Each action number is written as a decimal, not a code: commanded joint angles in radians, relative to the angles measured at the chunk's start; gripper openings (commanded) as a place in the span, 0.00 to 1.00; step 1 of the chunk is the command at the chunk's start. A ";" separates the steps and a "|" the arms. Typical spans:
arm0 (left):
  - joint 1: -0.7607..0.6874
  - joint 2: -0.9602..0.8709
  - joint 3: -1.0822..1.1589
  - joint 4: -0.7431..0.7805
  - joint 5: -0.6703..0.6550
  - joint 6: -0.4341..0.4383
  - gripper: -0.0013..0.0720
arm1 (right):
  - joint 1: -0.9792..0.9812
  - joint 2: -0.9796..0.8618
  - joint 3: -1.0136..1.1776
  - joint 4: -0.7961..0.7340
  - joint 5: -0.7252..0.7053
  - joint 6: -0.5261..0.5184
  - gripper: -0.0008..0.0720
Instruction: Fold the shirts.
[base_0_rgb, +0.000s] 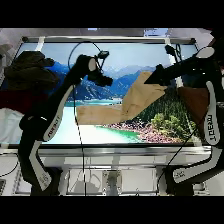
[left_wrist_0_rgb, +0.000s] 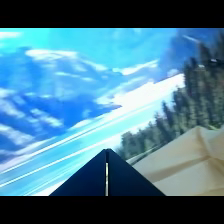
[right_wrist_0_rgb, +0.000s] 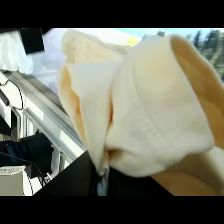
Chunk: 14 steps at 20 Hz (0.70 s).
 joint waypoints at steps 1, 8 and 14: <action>0.088 0.049 0.026 0.062 -0.119 -0.006 0.03 | 0.192 0.012 0.001 -0.006 -0.129 0.080 0.05; 0.204 0.159 0.026 0.158 -0.186 0.024 0.03 | 0.626 -0.036 0.001 -0.181 -0.496 0.238 0.05; 0.243 0.172 0.026 0.100 -0.188 0.025 0.03 | 0.821 -0.267 0.001 -0.069 -0.706 0.333 0.05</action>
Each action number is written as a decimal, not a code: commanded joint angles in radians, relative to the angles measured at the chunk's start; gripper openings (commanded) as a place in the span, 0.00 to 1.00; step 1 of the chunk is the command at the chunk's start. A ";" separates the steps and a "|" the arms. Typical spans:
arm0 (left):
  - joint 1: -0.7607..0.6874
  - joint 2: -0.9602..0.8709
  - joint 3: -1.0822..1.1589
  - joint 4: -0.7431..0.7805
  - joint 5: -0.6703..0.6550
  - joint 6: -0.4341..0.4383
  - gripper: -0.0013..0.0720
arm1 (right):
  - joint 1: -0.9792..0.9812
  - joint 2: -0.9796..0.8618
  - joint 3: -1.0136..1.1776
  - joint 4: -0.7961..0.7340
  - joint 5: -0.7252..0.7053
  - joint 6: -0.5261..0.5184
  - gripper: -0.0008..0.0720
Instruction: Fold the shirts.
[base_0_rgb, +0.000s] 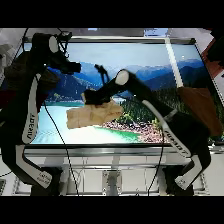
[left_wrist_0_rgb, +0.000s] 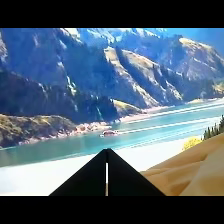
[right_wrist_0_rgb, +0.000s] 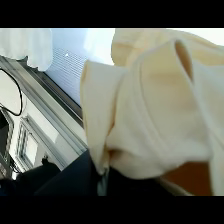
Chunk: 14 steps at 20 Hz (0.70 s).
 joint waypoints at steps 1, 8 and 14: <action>0.021 0.008 0.001 -0.038 0.004 0.002 0.03 | 0.108 -0.140 0.001 0.109 -0.174 0.055 0.06; 0.023 0.008 0.001 -0.048 0.011 0.010 0.03 | 0.116 -0.193 0.002 0.391 -0.269 -0.108 0.62; 0.024 0.008 0.001 -0.048 0.010 0.010 0.03 | -0.157 -0.088 0.001 0.108 0.169 -0.156 0.62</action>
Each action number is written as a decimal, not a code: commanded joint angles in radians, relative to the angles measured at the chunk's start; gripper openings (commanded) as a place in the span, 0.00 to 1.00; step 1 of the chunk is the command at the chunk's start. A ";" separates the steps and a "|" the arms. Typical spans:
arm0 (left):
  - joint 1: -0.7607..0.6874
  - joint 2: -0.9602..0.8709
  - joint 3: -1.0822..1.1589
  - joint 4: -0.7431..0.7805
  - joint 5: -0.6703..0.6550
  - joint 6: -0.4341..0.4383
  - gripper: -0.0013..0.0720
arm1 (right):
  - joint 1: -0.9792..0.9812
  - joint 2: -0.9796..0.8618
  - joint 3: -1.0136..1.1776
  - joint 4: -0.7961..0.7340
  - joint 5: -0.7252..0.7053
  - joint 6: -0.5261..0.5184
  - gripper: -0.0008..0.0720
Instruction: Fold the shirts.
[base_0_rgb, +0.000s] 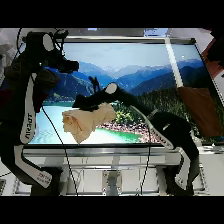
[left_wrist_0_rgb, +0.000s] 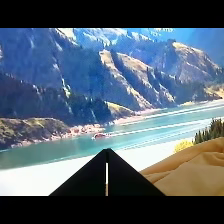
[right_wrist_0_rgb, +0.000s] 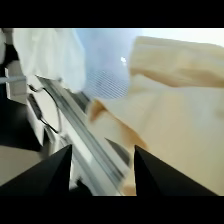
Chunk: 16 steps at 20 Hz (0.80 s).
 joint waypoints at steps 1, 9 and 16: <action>0.001 0.001 0.001 0.000 0.006 0.001 0.03 | -0.166 0.060 0.000 -0.262 0.316 0.023 0.62; 0.000 0.001 0.001 0.000 0.015 0.001 0.03 | -0.329 0.061 -0.058 -0.457 0.457 0.038 0.86; 0.000 0.001 0.001 0.000 0.014 0.002 0.03 | -0.318 -0.069 -0.136 -0.041 0.410 -0.104 0.86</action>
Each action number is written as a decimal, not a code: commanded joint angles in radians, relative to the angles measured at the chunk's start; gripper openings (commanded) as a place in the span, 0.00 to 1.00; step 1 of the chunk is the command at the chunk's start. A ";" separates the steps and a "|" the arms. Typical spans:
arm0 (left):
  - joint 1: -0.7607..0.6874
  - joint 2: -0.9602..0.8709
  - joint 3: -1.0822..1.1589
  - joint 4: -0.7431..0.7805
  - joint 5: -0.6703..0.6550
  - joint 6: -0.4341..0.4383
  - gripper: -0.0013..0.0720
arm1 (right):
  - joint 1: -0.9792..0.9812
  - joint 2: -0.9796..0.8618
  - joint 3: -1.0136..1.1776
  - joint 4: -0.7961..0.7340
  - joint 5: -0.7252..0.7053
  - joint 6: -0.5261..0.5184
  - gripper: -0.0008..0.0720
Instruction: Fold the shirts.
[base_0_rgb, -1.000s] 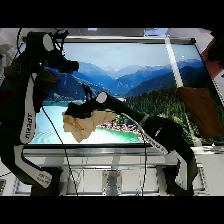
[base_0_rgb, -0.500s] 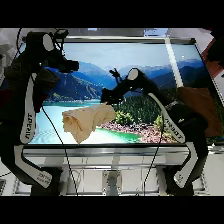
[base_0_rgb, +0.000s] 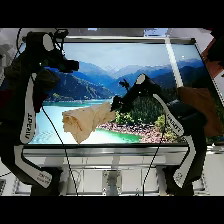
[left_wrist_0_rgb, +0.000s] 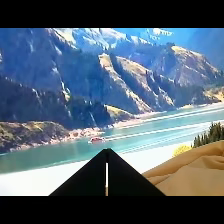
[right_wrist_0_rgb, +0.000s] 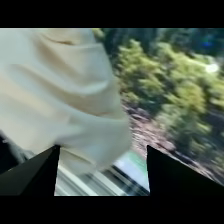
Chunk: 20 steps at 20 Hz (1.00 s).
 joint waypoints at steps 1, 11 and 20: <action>0.000 0.001 0.001 0.000 0.000 0.003 0.03 | 0.011 -0.059 -0.020 0.280 -0.052 -0.102 0.86; 0.000 0.001 0.001 -0.002 -0.026 0.018 0.03 | 0.121 -0.090 -0.019 0.177 -0.134 -0.047 0.42; 0.000 0.001 0.001 -0.002 -0.018 0.019 0.03 | 0.024 0.016 0.082 0.010 -0.066 -0.040 0.05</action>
